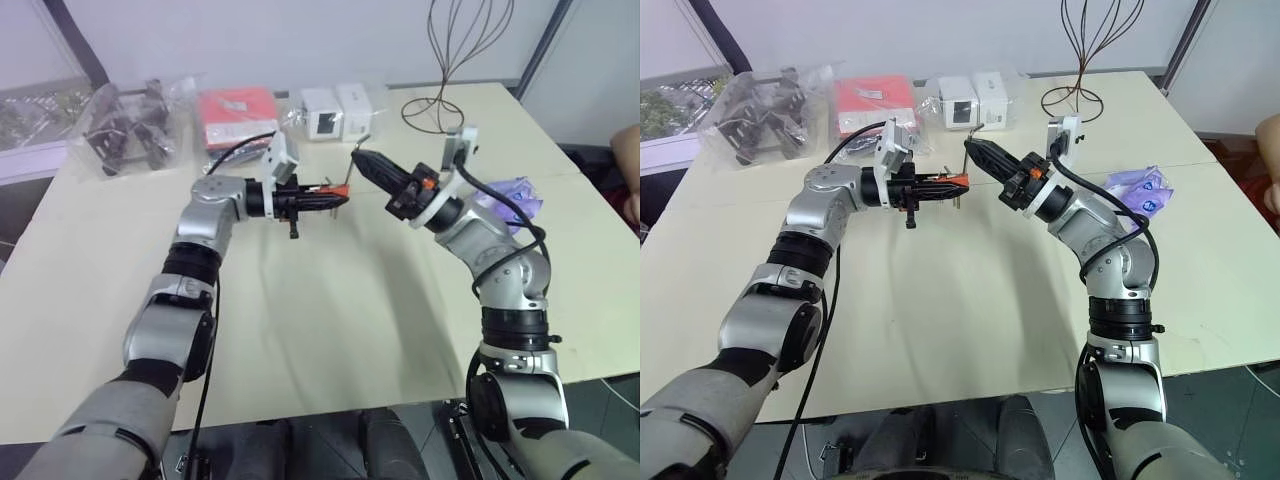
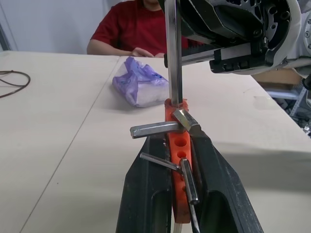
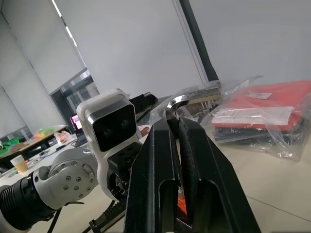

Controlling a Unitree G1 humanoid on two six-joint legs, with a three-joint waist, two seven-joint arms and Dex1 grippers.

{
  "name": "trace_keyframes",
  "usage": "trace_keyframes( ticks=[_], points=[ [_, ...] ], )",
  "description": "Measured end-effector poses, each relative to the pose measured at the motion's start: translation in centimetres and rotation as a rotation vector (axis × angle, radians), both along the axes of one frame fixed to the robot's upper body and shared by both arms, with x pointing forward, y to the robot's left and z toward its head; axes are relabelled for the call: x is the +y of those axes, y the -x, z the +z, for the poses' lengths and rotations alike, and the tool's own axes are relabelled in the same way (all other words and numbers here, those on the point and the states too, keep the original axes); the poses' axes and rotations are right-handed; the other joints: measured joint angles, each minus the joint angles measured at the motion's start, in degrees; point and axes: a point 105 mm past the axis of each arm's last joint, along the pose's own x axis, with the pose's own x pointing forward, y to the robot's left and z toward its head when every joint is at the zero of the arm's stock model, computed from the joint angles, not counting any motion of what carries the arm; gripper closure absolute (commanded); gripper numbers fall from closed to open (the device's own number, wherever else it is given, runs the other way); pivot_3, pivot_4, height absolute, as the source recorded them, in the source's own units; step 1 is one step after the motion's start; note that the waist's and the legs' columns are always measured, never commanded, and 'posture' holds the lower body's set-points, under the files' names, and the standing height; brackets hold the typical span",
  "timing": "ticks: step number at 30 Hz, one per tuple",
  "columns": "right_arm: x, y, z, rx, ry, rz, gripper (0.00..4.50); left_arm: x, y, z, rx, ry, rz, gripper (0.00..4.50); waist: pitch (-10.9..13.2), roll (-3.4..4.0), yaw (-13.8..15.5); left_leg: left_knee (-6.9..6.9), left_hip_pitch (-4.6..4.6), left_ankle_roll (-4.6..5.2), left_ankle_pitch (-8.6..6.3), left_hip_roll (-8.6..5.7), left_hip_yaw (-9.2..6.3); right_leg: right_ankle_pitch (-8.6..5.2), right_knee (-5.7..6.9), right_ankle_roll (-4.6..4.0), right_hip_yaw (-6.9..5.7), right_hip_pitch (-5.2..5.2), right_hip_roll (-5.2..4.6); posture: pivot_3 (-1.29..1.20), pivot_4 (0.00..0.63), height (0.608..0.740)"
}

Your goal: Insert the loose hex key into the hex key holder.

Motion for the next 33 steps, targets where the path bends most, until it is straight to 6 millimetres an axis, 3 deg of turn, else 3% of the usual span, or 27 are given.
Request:
trace_keyframes(
  ticks=[4, 5, 7, 12, 13, 21, 27, 31, 33],
  points=[
    [0.0, 0.0, -0.1, 0.000, 0.004, -0.004, 4.46, 0.0, 0.0, 0.0, 0.008, 0.004, 0.001, 4.50, 0.0, 0.00, 0.0, 0.00, 0.00, 0.00, 0.00, 0.00, 0.00, 0.00, 0.00, 0.00, 0.00, 0.00, 0.00, 0.00, 0.150, 0.740],
    [0.1, 0.0, -0.1, 0.003, 0.006, 0.001, 3.77, -0.1, 0.0, 0.0, 0.008, 0.010, 0.003, 4.50, 0.0, 0.00, 0.0, 0.00, 0.00, 0.00, 0.00, 0.00, 0.00, 0.00, 0.00, 0.00, 0.00, 0.00, 0.00, 0.00, 0.150, 0.740],
    [0.9, 0.0, -1.5, 0.055, 0.021, 0.028, 2.91, 0.1, -0.2, 1.2, -0.019, 0.041, 0.014, 4.50, 0.0, -0.05, 0.0, 0.01, -0.01, 0.00, 0.00, 0.01, -0.01, 0.00, 0.00, 0.00, -0.01, 0.00, 0.01, 0.00, 0.150, 0.740],
    [1.4, -0.5, -2.6, 0.114, 0.013, 0.027, 0.31, 0.1, 0.0, 2.2, -0.052, 0.078, 0.013, 4.50, 0.0, -0.01, 0.1, 0.01, -0.01, -0.01, 0.00, 0.00, 0.00, 0.00, 0.00, 0.00, 0.00, 0.00, 0.00, 0.00, 0.150, 0.740],
    [1.4, -0.6, -2.7, 0.124, 0.009, 0.024, 0.03, 0.0, 0.0, 2.3, -0.058, 0.080, 0.010, 4.50, 0.0, -0.01, 0.1, 0.02, -0.02, -0.01, 0.00, 0.00, 0.00, 0.00, 0.00, 0.00, 0.01, 0.00, -0.01, 0.00, 0.150, 0.740],
    [0.2, -1.3, -2.3, 0.126, -0.003, -0.036, 0.03, 0.0, 0.1, 2.2, -0.061, 0.076, 0.008, 4.50, 0.0, -0.01, 0.0, 0.01, -0.01, -0.01, 0.00, 0.00, 0.00, 0.00, 0.00, 0.00, 0.01, 0.00, 0.00, 0.00, 0.150, 0.740],
    [-0.9, -1.6, -1.8, 0.098, 0.015, -0.084, 0.03, 0.2, 0.4, -0.1, -0.008, 0.039, 0.006, 4.50, 0.0, -0.01, 0.0, 0.02, -0.01, 0.00, 0.00, 0.00, 0.00, 0.00, 0.00, 0.00, 0.01, 0.00, 0.00, 0.00, 0.150, 0.740],
    [-0.7, -1.6, -1.6, 0.091, 0.019, -0.080, 0.03, 0.0, 0.5, -0.3, 0.003, 0.032, 0.000, 4.50, 0.0, -0.01, 0.0, 0.02, -0.01, 0.00, 0.00, 0.00, 0.00, 0.00, 0.00, 0.00, 0.01, 0.00, 0.00, 0.00, 0.150, 0.740],
    [-0.6, -1.6, -1.6, 0.089, 0.024, -0.077, 0.55, 0.0, 0.6, -0.3, 0.010, 0.033, -0.003, 4.50, 0.0, -0.01, 0.0, 0.02, -0.01, -0.01, 0.00, 0.00, 0.00, 0.00, 0.00, 0.00, 0.01, 0.00, 0.00, 0.00, 0.150, 0.740]
  ],
)
